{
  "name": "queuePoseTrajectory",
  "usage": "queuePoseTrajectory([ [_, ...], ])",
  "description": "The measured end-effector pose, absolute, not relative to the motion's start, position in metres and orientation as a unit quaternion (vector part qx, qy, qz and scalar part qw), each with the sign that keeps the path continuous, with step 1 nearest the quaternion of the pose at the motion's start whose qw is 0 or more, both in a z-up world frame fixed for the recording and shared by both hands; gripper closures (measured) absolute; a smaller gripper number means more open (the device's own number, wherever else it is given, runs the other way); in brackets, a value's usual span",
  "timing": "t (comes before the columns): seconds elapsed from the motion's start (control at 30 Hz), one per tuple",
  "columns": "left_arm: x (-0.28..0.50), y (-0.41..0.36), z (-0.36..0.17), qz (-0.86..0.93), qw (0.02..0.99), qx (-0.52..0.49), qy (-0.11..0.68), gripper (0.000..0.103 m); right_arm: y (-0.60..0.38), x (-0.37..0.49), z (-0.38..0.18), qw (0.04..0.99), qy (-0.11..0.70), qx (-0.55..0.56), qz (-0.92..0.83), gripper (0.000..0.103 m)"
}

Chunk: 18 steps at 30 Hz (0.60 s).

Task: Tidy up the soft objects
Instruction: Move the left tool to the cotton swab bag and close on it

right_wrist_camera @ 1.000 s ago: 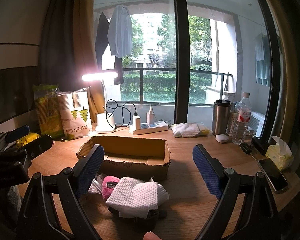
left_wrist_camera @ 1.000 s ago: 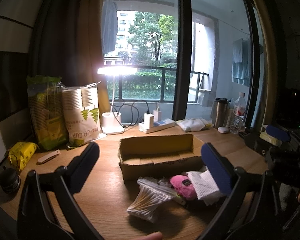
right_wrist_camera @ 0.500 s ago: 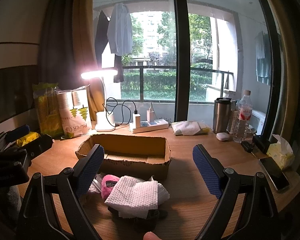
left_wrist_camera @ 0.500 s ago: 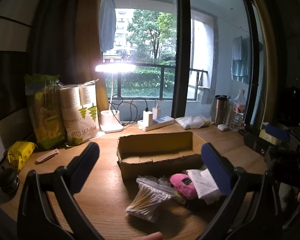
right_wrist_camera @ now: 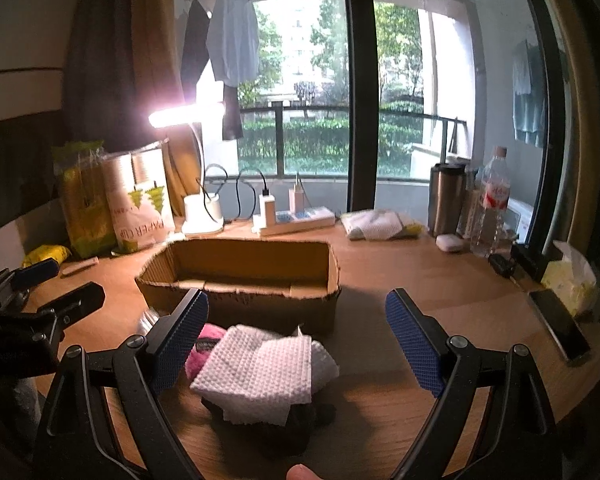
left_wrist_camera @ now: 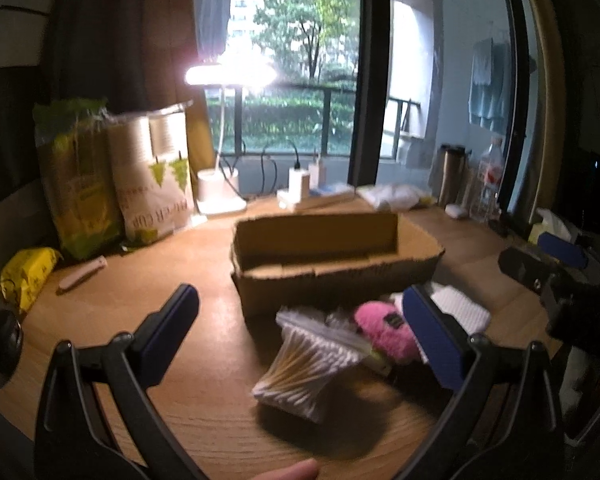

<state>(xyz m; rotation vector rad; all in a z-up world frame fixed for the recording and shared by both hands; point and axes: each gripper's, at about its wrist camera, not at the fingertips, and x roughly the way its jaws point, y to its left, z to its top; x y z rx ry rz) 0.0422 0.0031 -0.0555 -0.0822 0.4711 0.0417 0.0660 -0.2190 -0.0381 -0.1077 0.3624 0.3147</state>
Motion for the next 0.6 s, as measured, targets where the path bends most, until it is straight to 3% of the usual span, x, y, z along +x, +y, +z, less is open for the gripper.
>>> queuePoseTrajectory([
  [0.6,0.081,0.007,-0.121,0.01,0.931,-0.05,0.361,0.001,-0.198,0.095,-0.094,0.941,0.273,-0.078,0.185,0.011],
])
